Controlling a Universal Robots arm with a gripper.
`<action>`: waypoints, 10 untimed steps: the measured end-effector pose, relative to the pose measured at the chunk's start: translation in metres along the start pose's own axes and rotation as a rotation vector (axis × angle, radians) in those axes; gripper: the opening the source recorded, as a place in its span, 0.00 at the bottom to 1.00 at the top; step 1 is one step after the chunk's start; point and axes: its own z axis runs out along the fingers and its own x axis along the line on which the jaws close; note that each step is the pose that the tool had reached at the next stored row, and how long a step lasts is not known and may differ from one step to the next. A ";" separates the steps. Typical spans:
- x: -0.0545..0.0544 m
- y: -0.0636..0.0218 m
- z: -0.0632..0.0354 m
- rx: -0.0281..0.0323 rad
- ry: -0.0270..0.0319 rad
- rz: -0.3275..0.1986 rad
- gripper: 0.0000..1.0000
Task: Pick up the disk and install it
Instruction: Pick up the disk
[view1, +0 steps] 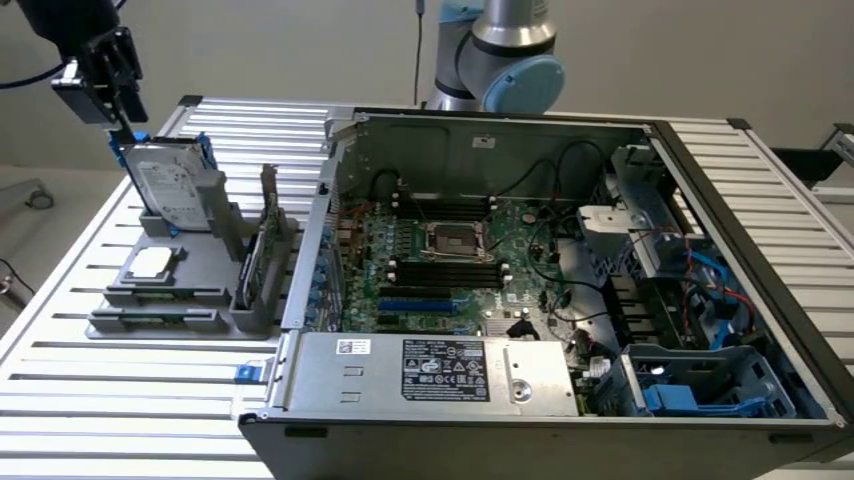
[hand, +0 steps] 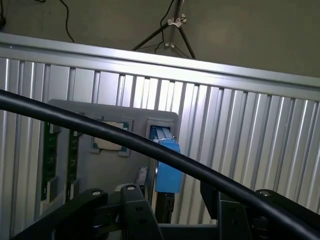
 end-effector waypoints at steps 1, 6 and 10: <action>0.000 0.0000 0.0012 0.0011 0.0006 0.006 0.54; 0.000 0.0000 0.0073 0.0058 0.0047 0.035 0.54; 0.000 -0.0001 0.0138 0.0061 0.0085 0.052 0.54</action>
